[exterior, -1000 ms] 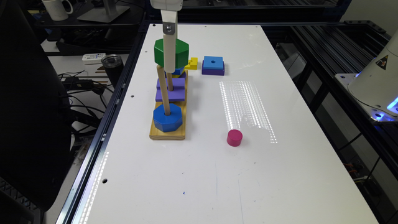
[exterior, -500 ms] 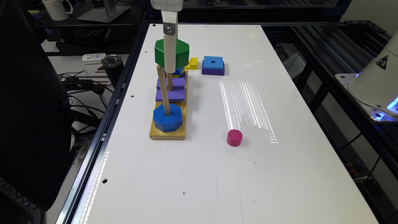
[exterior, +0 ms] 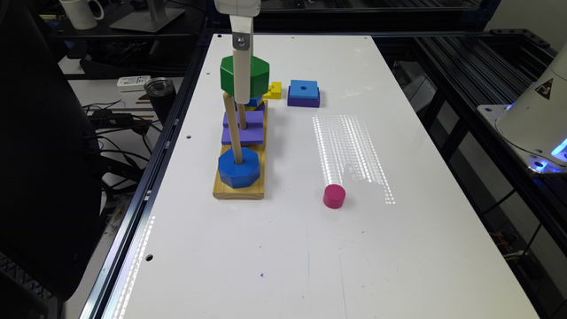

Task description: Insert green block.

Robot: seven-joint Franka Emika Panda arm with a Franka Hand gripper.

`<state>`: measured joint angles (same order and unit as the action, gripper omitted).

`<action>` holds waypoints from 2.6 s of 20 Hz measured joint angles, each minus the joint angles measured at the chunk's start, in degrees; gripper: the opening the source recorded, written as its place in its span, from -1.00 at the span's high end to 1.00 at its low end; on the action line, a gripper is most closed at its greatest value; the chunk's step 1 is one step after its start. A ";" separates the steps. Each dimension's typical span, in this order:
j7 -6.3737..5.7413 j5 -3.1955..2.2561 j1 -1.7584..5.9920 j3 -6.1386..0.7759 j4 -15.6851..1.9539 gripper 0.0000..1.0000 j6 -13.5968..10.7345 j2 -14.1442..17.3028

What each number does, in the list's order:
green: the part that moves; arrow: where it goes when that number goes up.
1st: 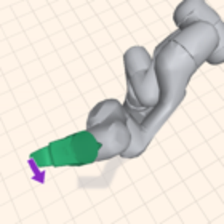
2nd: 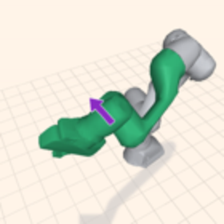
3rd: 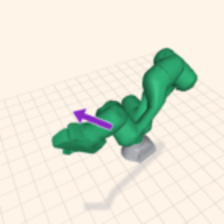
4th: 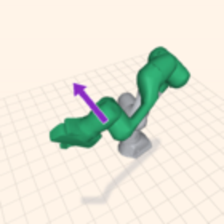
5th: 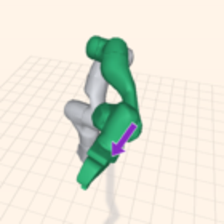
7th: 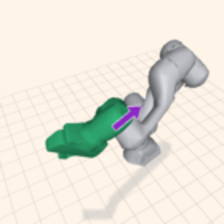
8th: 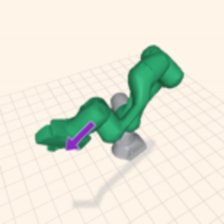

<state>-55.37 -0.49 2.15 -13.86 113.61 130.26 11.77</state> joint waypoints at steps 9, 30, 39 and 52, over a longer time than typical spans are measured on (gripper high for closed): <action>0.07 0.00 0.11 0.02 -0.10 1.00 1.06 0.23; 0.19 0.00 0.17 0.06 -0.70 1.00 2.98 2.28; 0.22 0.00 0.19 0.10 -0.73 1.00 3.03 2.28; 0.33 0.00 0.34 0.17 -0.86 1.00 3.12 2.28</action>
<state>-55.03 -0.49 2.50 -13.70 112.75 133.38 14.05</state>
